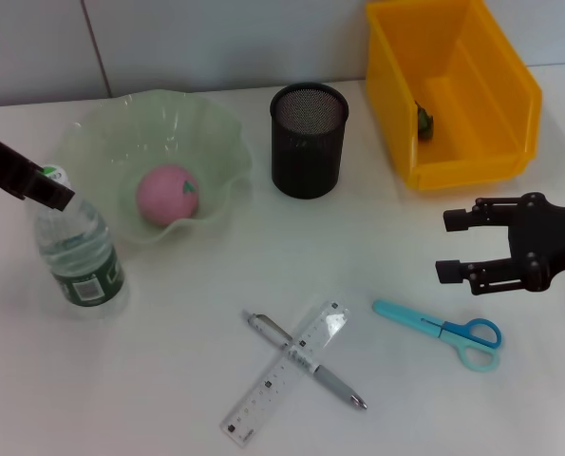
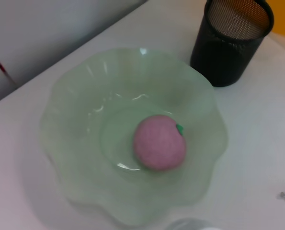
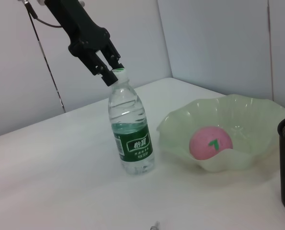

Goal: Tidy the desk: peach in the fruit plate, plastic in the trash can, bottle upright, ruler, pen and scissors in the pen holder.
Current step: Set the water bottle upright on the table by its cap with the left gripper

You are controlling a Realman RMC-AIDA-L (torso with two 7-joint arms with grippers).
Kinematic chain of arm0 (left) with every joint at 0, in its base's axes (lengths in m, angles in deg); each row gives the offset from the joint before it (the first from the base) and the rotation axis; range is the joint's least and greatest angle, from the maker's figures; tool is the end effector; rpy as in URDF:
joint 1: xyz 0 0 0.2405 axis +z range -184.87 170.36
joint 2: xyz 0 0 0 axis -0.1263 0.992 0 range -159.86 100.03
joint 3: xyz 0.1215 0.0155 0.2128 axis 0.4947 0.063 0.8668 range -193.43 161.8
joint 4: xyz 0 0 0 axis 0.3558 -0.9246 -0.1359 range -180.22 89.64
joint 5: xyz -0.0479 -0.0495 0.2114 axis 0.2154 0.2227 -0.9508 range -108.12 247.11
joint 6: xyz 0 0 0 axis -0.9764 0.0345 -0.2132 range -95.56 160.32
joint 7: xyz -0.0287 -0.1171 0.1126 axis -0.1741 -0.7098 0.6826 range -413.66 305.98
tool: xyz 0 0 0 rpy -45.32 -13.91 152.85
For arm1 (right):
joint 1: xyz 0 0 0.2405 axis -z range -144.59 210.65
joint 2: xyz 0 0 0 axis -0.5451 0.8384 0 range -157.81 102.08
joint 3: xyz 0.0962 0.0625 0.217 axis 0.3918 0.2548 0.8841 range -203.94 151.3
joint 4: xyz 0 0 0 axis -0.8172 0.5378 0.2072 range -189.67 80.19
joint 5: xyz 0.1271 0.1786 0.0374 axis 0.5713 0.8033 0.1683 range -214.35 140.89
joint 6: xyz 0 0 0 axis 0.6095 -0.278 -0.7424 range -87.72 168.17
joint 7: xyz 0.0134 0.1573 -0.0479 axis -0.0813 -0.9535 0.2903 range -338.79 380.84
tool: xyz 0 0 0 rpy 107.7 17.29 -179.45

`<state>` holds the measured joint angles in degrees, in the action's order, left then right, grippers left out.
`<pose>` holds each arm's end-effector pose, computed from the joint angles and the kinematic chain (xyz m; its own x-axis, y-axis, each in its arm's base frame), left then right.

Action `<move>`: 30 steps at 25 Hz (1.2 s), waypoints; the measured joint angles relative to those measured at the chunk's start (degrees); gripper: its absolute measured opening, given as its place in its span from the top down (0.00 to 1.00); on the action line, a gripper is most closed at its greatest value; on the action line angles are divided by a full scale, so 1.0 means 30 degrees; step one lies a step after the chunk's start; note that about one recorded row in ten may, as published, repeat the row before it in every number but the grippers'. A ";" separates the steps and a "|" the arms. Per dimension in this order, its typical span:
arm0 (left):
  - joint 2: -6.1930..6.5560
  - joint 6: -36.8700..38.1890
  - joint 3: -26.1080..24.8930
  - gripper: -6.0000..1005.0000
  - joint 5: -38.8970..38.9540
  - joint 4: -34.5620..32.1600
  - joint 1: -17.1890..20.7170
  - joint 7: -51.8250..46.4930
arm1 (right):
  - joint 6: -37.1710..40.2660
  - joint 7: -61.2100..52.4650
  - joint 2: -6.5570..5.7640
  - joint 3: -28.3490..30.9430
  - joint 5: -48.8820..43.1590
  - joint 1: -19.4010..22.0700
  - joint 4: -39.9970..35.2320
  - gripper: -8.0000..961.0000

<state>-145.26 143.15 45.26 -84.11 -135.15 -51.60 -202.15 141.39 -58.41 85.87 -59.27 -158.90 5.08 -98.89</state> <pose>-0.1308 0.3744 0.0933 0.7103 0.6884 -0.1471 0.5378 -0.6655 -0.5175 0.2803 0.3224 0.0488 0.8522 -0.3153 -0.4176 -0.4082 -0.8999 -0.1535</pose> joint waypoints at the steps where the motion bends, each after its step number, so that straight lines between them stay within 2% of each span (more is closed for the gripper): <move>1: -0.0060 -0.0161 -0.0167 0.55 -0.0252 0.0006 -0.0003 0.0137 | 0.0000 -0.0004 0.0001 0.0000 -0.0001 0.0001 0.0006 0.18; 12: -0.0339 -0.0410 -0.0235 0.54 -0.0391 0.0042 -0.0015 0.0298 | 0.0088 -0.0188 0.0028 0.0000 0.0000 0.0000 -0.0014 0.18; 30: -0.0357 -0.0412 -0.0220 0.53 -0.0706 0.0204 -0.0209 0.0179 | 0.0084 -0.0185 0.0029 -0.0001 0.0000 -0.0004 0.0029 0.18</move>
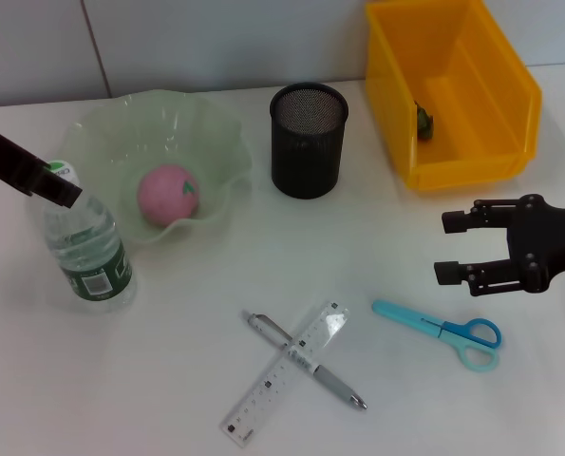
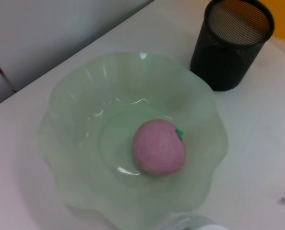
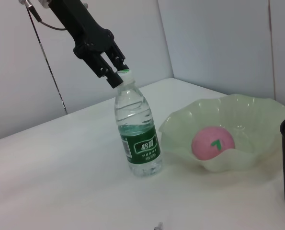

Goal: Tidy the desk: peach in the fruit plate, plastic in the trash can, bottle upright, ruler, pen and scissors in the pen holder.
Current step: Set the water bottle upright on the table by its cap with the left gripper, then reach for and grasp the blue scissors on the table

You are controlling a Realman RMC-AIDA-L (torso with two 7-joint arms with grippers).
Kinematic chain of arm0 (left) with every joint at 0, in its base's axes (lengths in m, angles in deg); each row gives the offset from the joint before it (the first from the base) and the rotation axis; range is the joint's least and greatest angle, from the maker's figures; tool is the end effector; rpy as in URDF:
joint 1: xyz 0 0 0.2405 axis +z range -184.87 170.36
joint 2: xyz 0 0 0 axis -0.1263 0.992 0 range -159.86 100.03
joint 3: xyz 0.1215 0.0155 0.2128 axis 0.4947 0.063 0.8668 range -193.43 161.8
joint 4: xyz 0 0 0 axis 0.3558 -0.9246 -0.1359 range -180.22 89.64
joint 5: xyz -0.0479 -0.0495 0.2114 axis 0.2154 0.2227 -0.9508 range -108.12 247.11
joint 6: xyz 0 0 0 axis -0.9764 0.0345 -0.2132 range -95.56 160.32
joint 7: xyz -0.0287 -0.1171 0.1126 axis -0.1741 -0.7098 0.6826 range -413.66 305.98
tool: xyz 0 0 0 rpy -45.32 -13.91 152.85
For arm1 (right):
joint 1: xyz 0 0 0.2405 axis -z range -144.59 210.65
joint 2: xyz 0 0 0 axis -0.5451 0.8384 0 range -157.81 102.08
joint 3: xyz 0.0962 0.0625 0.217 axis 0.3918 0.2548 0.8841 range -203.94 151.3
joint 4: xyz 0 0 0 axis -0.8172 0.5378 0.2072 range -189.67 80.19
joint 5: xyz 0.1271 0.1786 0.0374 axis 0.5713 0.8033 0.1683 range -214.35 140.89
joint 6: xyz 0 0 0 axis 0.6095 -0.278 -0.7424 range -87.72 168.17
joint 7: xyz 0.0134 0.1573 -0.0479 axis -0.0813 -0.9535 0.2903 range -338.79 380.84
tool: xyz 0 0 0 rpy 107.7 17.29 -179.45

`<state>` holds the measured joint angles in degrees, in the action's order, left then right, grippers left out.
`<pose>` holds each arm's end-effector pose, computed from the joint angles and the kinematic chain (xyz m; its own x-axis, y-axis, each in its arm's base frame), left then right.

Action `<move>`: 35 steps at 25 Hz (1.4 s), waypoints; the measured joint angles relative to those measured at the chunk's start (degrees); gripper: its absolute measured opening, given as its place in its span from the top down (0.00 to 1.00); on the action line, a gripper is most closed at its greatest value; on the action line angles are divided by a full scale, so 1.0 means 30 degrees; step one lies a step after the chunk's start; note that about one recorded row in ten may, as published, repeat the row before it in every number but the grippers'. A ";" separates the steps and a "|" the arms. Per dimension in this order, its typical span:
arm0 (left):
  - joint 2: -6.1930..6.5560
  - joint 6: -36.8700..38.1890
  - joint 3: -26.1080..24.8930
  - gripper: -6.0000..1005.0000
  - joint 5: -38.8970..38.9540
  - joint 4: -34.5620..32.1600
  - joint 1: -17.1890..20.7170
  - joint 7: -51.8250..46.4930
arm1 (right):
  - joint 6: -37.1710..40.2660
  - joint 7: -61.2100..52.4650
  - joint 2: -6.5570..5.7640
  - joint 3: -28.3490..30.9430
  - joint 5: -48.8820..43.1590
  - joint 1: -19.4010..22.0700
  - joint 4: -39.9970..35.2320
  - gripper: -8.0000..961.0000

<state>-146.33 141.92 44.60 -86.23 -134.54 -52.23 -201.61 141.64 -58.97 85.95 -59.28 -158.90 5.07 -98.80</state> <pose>-0.1310 0.3787 0.0906 0.7098 0.6906 -0.1388 0.5344 -0.6563 -0.5327 0.2797 0.3215 0.0478 0.8468 -0.3250 -0.4210 -0.4158 -0.8981 -0.1431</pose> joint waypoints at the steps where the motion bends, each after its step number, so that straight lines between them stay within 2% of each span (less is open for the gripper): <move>1: -0.0012 -0.0006 -0.0002 0.53 -0.0075 -0.0025 -0.0016 0.0010 | -0.0002 -0.0001 0.0000 0.0000 0.0000 0.0000 0.0003 0.18; 2: -0.0016 -0.0012 -0.0025 0.53 -0.0134 -0.0060 -0.0052 0.0015 | -0.0007 -0.0001 0.0001 0.0000 0.0000 0.0000 0.0008 0.18; 10: 0.0029 0.0011 -0.0088 0.33 -0.0093 -0.0193 -0.0171 0.0135 | -0.0050 0.0000 0.0000 0.0000 0.0000 0.0008 0.0012 0.18; 15: -0.0010 0.0064 -0.0952 0.19 0.0136 -0.0410 -0.0319 0.0764 | -0.0056 0.0000 -0.0001 0.0021 0.0000 0.0032 0.0010 0.18; 20: 0.0071 0.0292 -0.2300 0.19 0.1509 -0.0504 -0.0483 0.1078 | -0.0056 0.0001 -0.0001 0.0031 0.0000 0.0034 0.0009 0.18; 24: 0.0379 0.0373 -0.4011 0.19 0.4126 -0.0829 -0.0478 0.1220 | -0.0046 0.0001 -0.0002 0.0031 0.0000 0.0035 -0.0017 0.18; 25: 0.0456 0.0377 -0.4645 0.19 0.5086 -0.0852 -0.0444 0.1263 | -0.0041 0.0001 -0.0001 0.0032 -0.0001 0.0036 -0.0030 0.18; 26: 0.0544 0.0373 -0.5885 0.19 0.7411 -0.0719 -0.0300 0.1359 | -0.0025 -0.0001 -0.0002 0.0032 0.0000 0.0035 -0.0056 0.18; 27: 0.0544 0.0373 -0.5885 0.19 0.7411 -0.0719 -0.0300 0.1359 | -0.0025 -0.0001 -0.0002 0.0032 0.0000 0.0035 -0.0056 0.18; 29: 0.0556 0.0313 -0.6816 0.19 0.9763 -0.0373 -0.0011 0.1530 | 0.0013 -0.0022 -0.0002 0.0032 0.0000 0.0035 -0.0083 0.18; 31: 0.0348 -0.0148 -0.7207 0.19 1.3948 0.0916 0.0808 0.2519 | 0.0046 -0.0063 -0.0004 0.0029 0.0000 0.0048 -0.0108 0.18; 32: 0.0348 -0.0148 -0.7207 0.19 1.3948 0.0916 0.0808 0.2519 | 0.0046 -0.0063 -0.0004 0.0029 0.0000 0.0048 -0.0108 0.18; 33: 0.0256 -0.0314 -0.7214 0.19 1.5133 0.1485 0.1010 0.3113 | 0.0060 -0.0067 -0.0013 0.0032 0.0000 0.0059 -0.0118 0.18; 35: -0.0206 -0.0450 -0.7125 0.19 1.6981 0.2720 0.1477 0.4531 | 0.0076 -0.0073 -0.0035 0.0029 0.0000 0.0062 -0.0130 0.18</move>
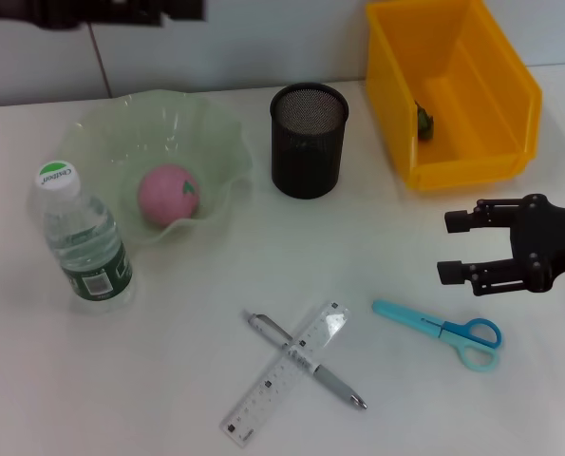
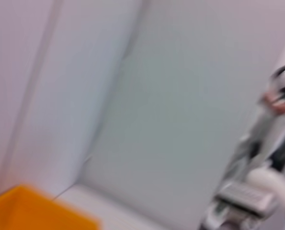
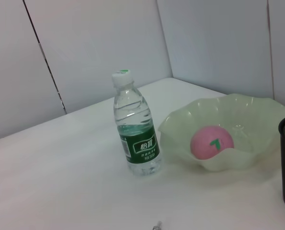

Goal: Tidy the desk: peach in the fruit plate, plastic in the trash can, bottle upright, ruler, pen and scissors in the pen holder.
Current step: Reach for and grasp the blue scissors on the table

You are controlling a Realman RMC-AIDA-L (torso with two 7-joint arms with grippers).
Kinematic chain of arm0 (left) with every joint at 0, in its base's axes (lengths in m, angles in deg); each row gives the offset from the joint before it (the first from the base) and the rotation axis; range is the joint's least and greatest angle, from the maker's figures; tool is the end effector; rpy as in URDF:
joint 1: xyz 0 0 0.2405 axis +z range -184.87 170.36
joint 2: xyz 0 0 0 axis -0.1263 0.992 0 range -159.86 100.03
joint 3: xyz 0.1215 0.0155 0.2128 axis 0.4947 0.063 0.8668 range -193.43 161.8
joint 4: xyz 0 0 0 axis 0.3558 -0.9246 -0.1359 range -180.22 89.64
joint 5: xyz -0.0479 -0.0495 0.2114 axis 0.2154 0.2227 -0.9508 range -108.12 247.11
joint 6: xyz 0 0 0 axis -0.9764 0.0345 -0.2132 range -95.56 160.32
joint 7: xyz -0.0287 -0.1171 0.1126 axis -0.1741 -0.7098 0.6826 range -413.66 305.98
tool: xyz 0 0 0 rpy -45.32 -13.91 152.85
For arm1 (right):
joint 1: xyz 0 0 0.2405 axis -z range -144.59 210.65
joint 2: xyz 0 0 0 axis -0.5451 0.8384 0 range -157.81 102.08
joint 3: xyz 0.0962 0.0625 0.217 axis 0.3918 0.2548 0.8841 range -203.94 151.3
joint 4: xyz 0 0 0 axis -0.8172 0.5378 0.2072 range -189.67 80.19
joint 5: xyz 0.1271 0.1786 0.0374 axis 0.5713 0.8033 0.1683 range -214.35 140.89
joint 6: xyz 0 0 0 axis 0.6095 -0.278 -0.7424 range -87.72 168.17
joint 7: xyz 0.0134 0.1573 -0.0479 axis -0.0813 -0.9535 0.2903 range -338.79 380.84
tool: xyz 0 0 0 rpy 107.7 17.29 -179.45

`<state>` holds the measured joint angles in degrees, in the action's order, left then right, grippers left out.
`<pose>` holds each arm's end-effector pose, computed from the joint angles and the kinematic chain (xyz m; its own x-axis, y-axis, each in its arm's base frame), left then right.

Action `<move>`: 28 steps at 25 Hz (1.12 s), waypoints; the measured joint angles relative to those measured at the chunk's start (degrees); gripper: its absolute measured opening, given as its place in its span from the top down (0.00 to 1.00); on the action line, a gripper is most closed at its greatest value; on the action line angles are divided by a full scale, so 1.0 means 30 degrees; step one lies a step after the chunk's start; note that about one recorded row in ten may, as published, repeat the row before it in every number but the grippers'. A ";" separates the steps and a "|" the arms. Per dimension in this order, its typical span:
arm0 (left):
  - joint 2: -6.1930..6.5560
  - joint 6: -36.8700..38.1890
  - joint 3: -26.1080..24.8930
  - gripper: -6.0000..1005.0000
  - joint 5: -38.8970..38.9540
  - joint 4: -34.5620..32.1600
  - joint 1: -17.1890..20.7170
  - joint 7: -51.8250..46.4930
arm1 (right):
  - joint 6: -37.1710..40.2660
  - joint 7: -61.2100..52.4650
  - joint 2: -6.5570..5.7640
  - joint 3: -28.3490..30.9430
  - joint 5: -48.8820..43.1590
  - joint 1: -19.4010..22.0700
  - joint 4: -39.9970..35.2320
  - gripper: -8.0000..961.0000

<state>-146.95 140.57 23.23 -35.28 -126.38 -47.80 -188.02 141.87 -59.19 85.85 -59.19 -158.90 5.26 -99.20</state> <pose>-0.0784 0.3568 0.1264 0.7476 0.3866 0.5401 0.4532 -0.8914 0.0107 0.2804 0.3209 0.0500 0.8471 -0.3261 -0.4197 -0.4175 -0.8969 -0.1457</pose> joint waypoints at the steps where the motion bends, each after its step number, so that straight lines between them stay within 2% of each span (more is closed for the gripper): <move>1: -0.0198 -0.0022 0.0057 0.19 0.0847 0.0706 0.0153 0.0836 | 0.0000 -0.0005 -0.0015 -0.0001 0.0001 -0.0003 -0.0006 0.18; 2: -0.0395 0.0018 0.0241 0.19 0.1588 0.1507 0.0311 0.1742 | 0.0000 -0.0005 -0.0015 -0.0001 0.0001 -0.0003 -0.0006 0.18; 4: -0.0513 -0.0010 0.1397 0.19 0.3330 0.3356 0.0648 0.3490 | -0.0019 -0.0006 -0.0035 0.0002 0.0000 -0.0021 -0.0008 0.18; 5: -0.0504 -0.0037 0.2255 0.19 0.4181 0.4350 0.0833 0.4368 | -0.0020 -0.0005 -0.0047 -0.0001 0.0000 -0.0026 -0.0007 0.18; 6: -0.0482 -0.0111 0.4100 0.19 0.5907 0.6289 0.1249 0.6650 | -0.0018 -0.0005 -0.0061 0.0000 0.0000 -0.0021 -0.0007 0.18; 7: -0.0482 -0.0111 0.4100 0.19 0.5907 0.6289 0.1249 0.6650 | -0.0010 -0.0004 -0.0072 0.0000 0.0000 -0.0021 -0.0007 0.18; 11: -0.0543 -0.0346 0.6383 0.19 0.6753 0.9006 0.2042 1.1330 | 0.0044 -0.0004 -0.0119 0.0000 0.0000 -0.0020 -0.0007 0.18; 12: -0.0543 -0.0346 0.6383 0.19 0.6753 0.9006 0.2042 1.1330 | 0.0044 -0.0004 -0.0119 0.0000 0.0000 -0.0020 -0.0007 0.18; 16: -0.0550 -0.1818 0.8449 0.19 0.6654 1.0991 0.3015 1.5407 | 0.0071 -0.0004 -0.0165 0.0001 0.0000 -0.0037 -0.0008 0.18; 23: -0.0466 -0.3758 1.0310 0.19 0.6522 1.1392 0.4450 1.7039 | 0.0089 -0.0131 -0.0231 -0.0026 0.0000 -0.0056 -0.0190 0.18; 25: -0.0466 -0.3758 1.0310 0.19 0.6522 1.1392 0.4450 1.7039 | 0.0088 -0.0182 -0.0231 -0.0018 0.0000 -0.0061 -0.0246 0.18; 26: -0.0475 -0.4393 1.0721 0.19 0.5955 1.1474 0.5070 1.7611 | 0.0090 -0.0201 -0.0231 -0.0012 0.0000 -0.0093 -0.0265 0.18; 28: -0.0503 -0.4624 1.0778 0.19 0.5681 1.1615 0.5306 1.7978 | 0.0089 -0.0219 -0.0231 -0.0012 0.0000 -0.0134 -0.0269 0.18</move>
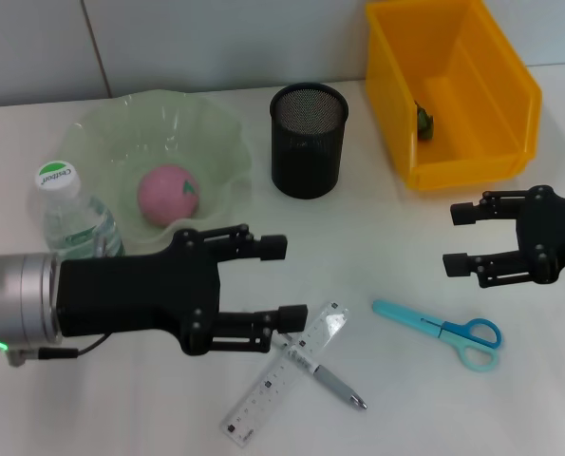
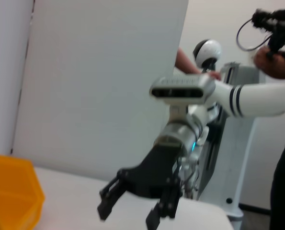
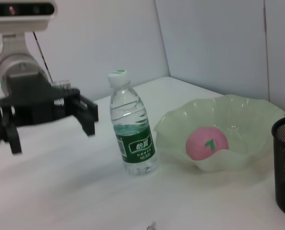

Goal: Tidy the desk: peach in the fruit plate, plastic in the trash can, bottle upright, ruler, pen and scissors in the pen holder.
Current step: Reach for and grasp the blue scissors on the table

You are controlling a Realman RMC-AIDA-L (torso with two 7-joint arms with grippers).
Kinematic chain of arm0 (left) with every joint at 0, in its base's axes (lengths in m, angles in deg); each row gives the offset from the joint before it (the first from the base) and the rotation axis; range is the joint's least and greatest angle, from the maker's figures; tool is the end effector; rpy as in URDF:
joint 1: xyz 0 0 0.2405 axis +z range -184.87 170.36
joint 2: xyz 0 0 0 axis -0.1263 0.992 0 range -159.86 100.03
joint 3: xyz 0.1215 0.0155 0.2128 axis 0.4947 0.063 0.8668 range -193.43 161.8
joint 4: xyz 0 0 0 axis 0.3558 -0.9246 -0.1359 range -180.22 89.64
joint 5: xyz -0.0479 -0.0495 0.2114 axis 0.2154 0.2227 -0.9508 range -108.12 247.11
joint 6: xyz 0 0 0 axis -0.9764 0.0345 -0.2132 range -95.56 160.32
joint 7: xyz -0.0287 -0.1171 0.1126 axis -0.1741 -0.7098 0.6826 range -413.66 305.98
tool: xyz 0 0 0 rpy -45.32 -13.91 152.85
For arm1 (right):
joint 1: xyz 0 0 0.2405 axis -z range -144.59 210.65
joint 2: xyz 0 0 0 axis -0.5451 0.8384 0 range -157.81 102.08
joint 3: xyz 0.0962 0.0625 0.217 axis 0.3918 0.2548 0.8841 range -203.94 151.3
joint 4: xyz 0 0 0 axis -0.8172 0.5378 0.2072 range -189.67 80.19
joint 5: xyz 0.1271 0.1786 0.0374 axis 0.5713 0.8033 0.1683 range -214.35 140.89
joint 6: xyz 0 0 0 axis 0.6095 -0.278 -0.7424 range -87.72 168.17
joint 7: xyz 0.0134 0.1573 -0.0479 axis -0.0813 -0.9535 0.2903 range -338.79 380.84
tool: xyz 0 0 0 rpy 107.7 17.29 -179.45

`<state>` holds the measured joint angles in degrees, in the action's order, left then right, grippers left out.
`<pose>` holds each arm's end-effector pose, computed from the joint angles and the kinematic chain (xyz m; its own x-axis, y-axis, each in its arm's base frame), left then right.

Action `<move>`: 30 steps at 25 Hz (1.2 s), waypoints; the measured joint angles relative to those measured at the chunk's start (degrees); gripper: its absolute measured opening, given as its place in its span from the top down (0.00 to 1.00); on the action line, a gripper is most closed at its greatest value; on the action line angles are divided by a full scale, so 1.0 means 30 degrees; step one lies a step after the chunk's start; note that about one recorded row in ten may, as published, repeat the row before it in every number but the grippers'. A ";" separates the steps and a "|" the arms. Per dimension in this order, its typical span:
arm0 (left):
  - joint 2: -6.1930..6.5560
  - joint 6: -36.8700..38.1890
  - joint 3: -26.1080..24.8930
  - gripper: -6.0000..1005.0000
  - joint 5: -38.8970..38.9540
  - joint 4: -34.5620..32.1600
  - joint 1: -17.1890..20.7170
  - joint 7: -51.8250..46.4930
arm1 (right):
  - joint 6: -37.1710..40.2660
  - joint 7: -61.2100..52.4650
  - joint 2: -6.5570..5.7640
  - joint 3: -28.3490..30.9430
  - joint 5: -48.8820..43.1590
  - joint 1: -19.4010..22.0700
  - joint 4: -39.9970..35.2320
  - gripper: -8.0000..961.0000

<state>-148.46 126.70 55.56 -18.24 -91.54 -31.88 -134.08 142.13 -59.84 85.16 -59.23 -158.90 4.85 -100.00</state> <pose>-0.1787 0.3025 -0.0369 0.7760 0.2084 0.5954 0.1942 -0.9769 0.0889 0.2789 0.3246 0.0571 0.8550 -0.3183 -0.4094 -0.4097 -0.8986 -0.1571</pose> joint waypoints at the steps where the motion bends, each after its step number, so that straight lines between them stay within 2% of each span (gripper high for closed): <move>1: 0.0000 0.0000 0.0000 0.19 0.0000 0.0000 0.0000 0.0000 | 0.0000 -0.0075 0.0006 -0.0035 0.0000 -0.0086 -0.0009 0.18; 9: 0.0070 -0.1152 0.0134 0.19 -0.0636 0.1839 0.0432 0.2251 | -0.0007 -0.0496 0.0018 -0.0162 -0.0103 -0.0442 -0.0031 0.18; 21: 0.0086 -0.1890 -0.0028 0.19 -0.2883 0.1997 0.0728 0.2700 | -0.0224 -0.1607 -0.0116 -0.0483 -0.0848 -0.1128 -0.0115 0.18; 25: 0.0101 -0.1971 -0.0142 0.19 -0.3031 0.1886 0.0737 0.2653 | -0.0218 -0.3142 -0.0053 -0.1903 -0.1223 -0.1479 -0.1095 0.18; 30: 0.0126 -0.2041 -0.0424 0.19 -0.3054 0.1853 0.0740 0.2668 | -0.0162 -0.7789 0.0293 -0.5217 -0.1888 -0.1807 -0.4412 0.18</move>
<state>-148.08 120.57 54.29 -27.40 -85.98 -29.66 -126.08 141.65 -83.21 86.04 -74.88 -164.56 -0.57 -113.24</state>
